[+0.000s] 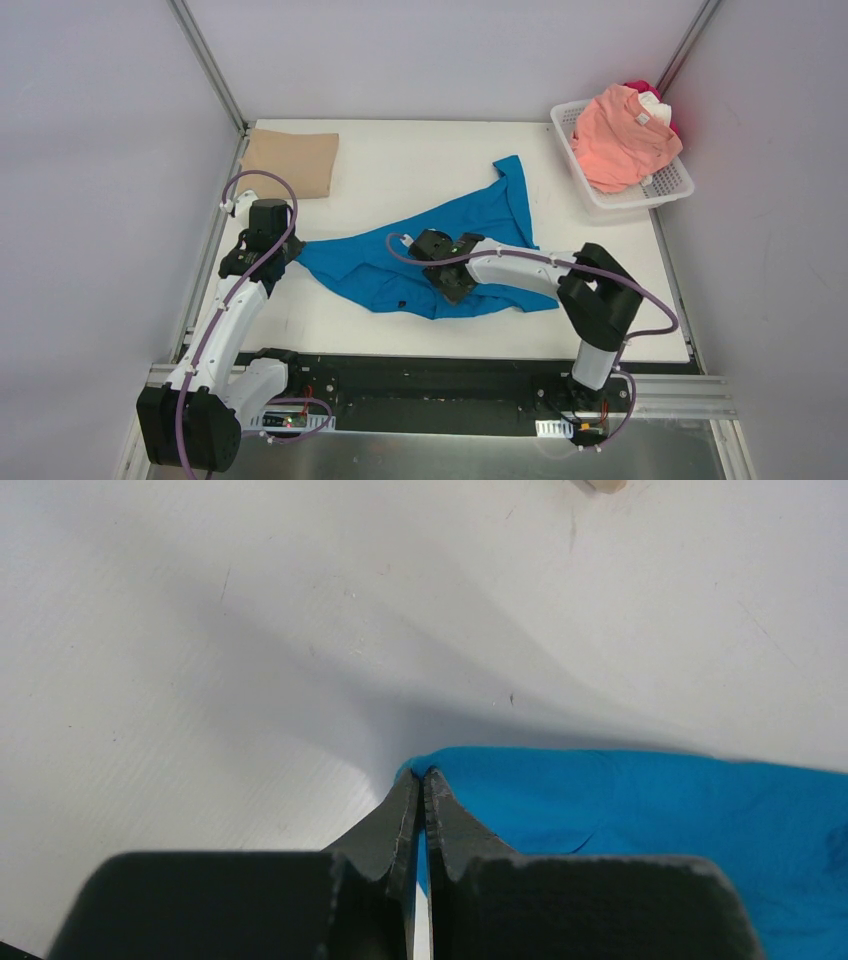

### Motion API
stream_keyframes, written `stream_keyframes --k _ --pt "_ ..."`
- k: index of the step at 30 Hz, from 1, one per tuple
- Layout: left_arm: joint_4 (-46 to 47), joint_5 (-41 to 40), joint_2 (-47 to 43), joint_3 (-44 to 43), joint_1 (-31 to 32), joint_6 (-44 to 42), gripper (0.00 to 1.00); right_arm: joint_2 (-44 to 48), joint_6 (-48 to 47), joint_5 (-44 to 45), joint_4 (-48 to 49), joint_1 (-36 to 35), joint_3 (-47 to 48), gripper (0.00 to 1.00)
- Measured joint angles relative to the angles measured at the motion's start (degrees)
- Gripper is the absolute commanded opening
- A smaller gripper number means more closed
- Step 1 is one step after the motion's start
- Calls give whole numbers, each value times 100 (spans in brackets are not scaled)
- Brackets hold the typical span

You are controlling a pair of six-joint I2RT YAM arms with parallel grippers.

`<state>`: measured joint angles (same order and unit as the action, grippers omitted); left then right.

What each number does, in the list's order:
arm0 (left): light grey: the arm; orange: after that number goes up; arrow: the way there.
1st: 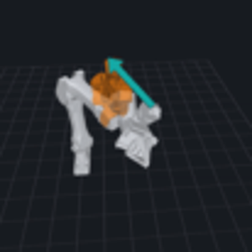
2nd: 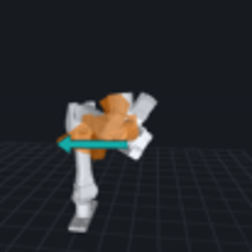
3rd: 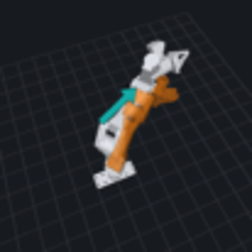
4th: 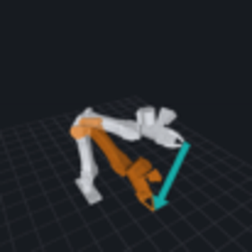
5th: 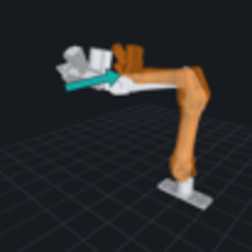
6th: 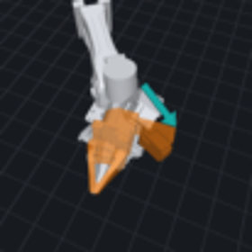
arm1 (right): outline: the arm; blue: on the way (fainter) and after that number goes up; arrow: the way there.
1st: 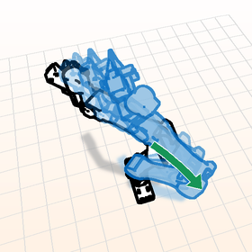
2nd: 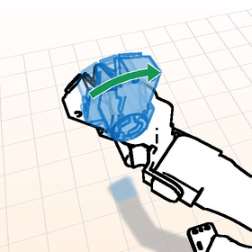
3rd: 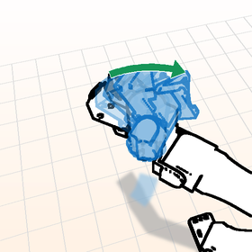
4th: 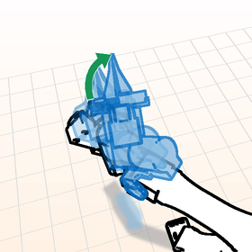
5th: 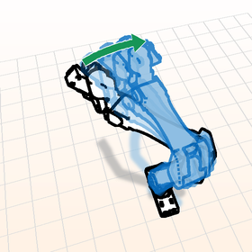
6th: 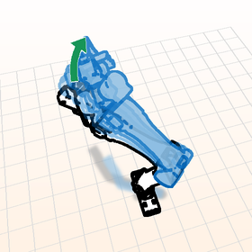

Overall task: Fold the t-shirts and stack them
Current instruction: Flatten out the tshirt

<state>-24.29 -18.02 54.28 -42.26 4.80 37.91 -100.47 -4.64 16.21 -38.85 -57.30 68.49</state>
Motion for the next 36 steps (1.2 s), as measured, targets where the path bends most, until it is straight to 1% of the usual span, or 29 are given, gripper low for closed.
stream_keyframes --k 3,9,19,27,31,34,36 --pt "0 0 0 0 0 0 0 -297 -57 332 138 11 7 48" --pt "0 0 2 0 0 0 0 -295 -57 848 240 144 -234 48" --pt "-4 -4 2 0 0 0 0 149 59 1609 133 765 -881 47" --pt "-22 -157 0 0 2 0 0 721 304 1917 101 866 -1073 47" --pt "-59 -286 0 0 2 -2 0 833 378 1963 72 1016 -1130 47" --pt "-129 -433 0 -11 0 0 0 835 402 1893 63 1047 -1130 47" --pt "-245 -616 20 -76 -7 0 0 850 402 1626 66 1045 -1130 47"
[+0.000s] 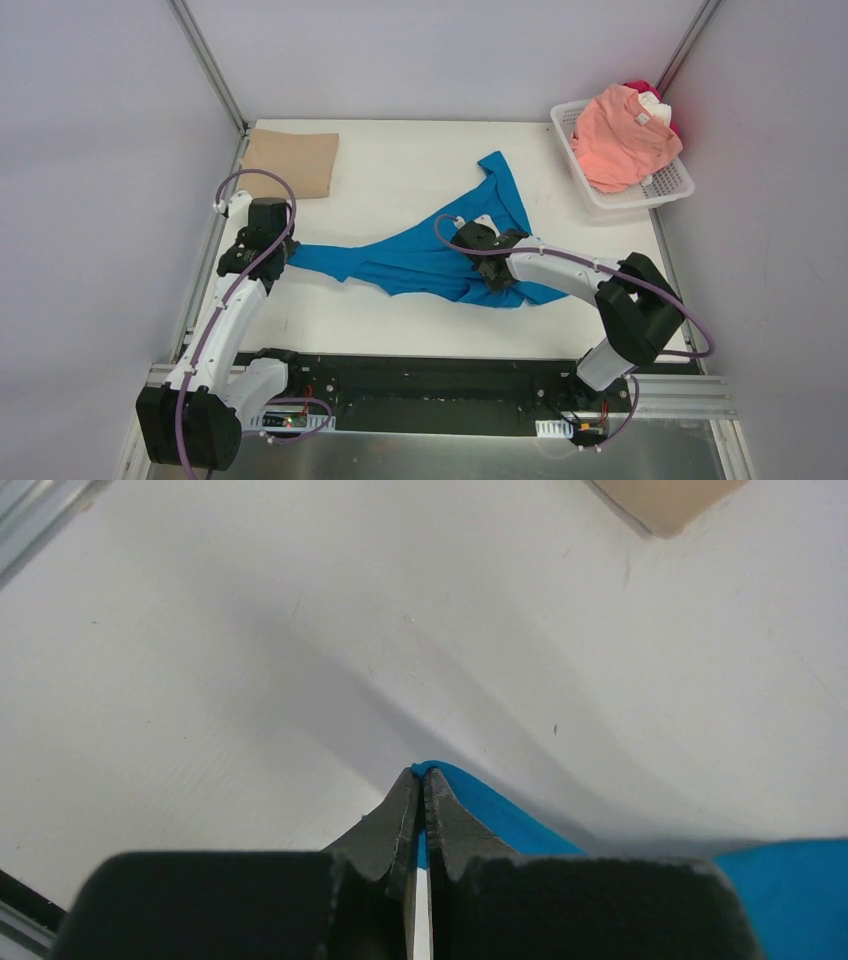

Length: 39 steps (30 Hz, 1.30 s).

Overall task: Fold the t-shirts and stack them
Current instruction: Flatten out the tshirt

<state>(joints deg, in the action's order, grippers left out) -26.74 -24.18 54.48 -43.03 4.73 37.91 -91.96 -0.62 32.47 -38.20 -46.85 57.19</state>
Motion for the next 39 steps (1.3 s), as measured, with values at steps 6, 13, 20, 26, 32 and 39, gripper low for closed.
stream_keyframes --k 6,13,20,26,32,39 --pt "-105 -376 96 -424 -151 2 0 195 -9 -691 118 -17 -42 47" --pt "-129 -623 267 -568 -186 -2 0 -92 -20 -935 269 -15 -68 46" --pt "-190 -765 337 -570 -376 -7 0 44 -33 -1187 413 -15 -208 46" --pt "-229 -824 483 -734 -586 -46 0 267 -44 -1451 509 -4 -304 46" --pt "-227 -881 621 -796 -706 -87 0 267 -136 -1867 518 48 -306 20" --pt "-225 -752 754 -809 -710 -107 0 262 -330 -2396 409 94 -144 17"
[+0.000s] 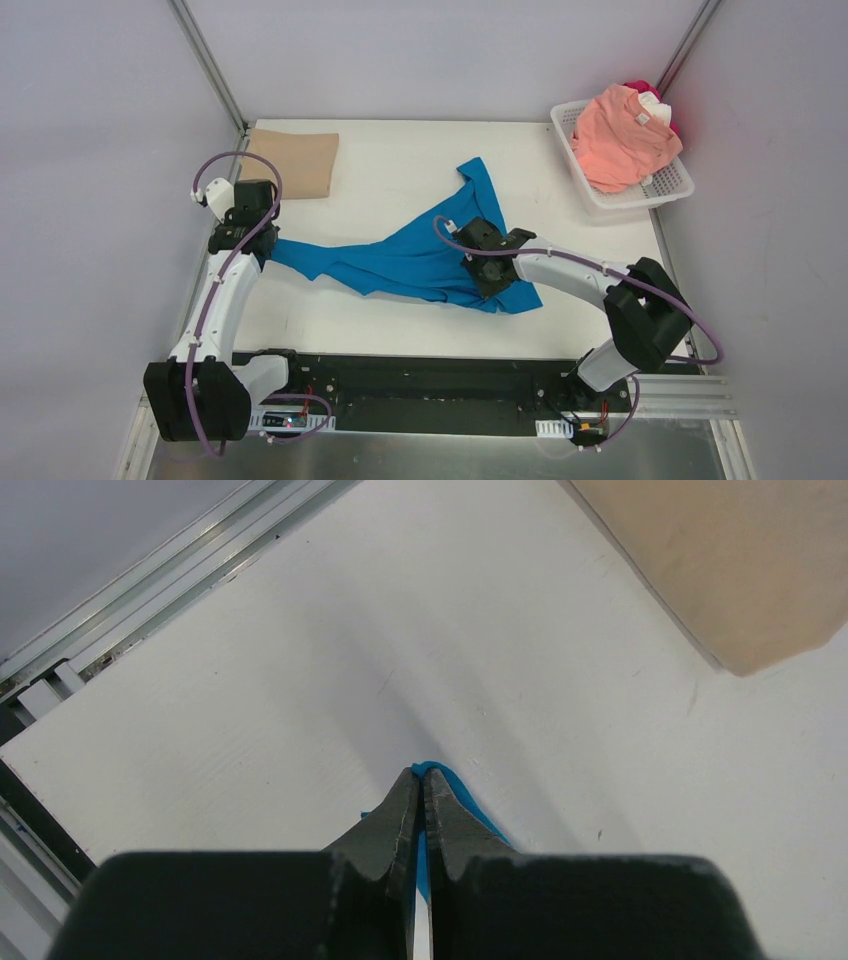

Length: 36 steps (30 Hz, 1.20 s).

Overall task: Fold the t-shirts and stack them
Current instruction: Flatten out the tshirt

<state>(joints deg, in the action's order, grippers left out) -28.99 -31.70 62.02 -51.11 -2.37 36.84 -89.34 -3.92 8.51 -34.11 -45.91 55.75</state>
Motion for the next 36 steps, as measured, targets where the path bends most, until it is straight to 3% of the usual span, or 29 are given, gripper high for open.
stream_keyframes --k 7,27,30,34,36 --pt "4 26 28 -20 0 -22 0 2 -87 -337 -125 184 63 19" --pt "162 299 92 -31 -37 -192 0 -122 -164 -2533 -127 1248 101 28" --pt "175 313 94 -37 -37 -197 0 -127 -166 -2715 -127 1364 101 20" --pt "181 319 94 -61 -37 -203 0 -177 -151 -2830 -111 1478 101 1" --pt "181 323 94 -72 -37 -214 0 -249 -129 -2830 -87 1508 101 0"
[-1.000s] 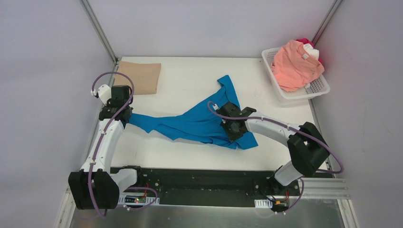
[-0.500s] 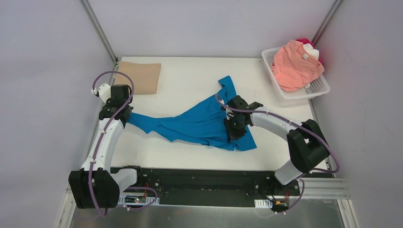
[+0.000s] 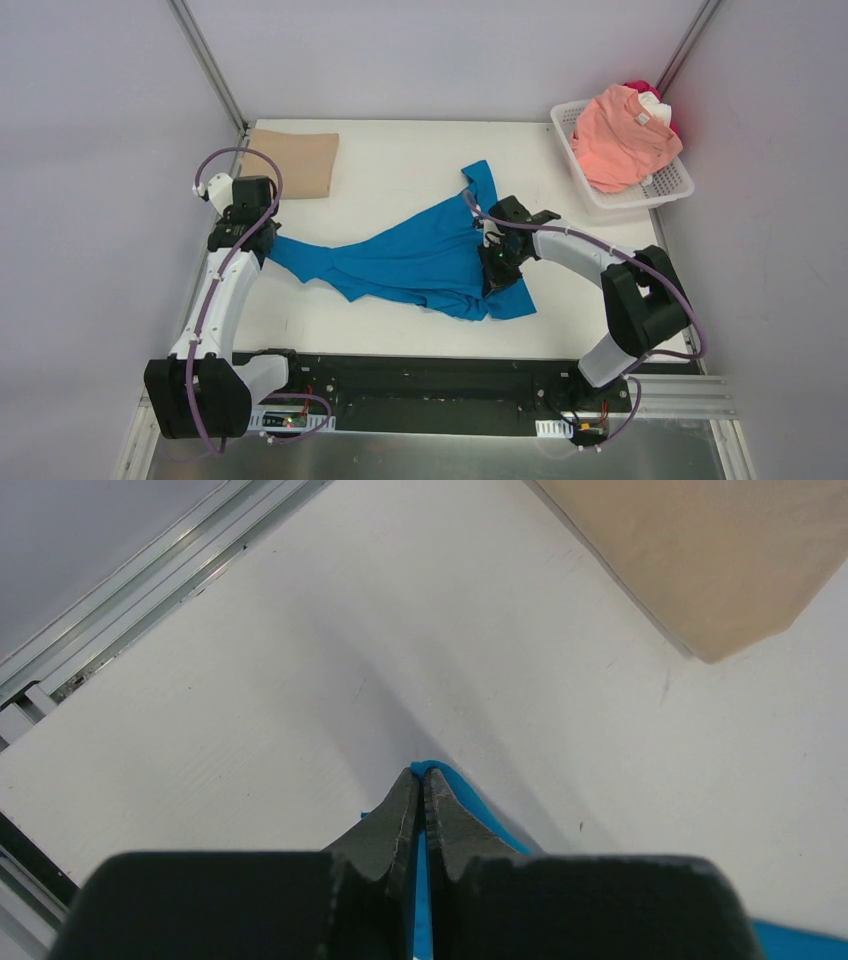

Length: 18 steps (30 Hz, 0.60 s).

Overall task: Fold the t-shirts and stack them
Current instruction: Flatten out the tshirt

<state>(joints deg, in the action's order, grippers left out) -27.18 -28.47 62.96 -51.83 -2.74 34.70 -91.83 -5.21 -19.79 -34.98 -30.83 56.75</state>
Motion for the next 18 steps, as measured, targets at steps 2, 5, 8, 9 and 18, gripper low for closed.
stream_keyframes --k 2,5,8,9,18 --pt "4 2 -2 -15 0 -20 0 -52 33 37 22 17 0 0" --pt "11 17 -4 -22 0 -42 0 -4 98 223 146 22 -15 0" --pt "9 127 -31 -42 0 -79 0 363 188 741 334 20 -85 0" --pt "7 173 -50 -68 0 -85 0 603 223 1014 393 22 -107 0" --pt "9 984 -732 -1095 2 -107 0 3180 170 3679 1366 -61 170 0"
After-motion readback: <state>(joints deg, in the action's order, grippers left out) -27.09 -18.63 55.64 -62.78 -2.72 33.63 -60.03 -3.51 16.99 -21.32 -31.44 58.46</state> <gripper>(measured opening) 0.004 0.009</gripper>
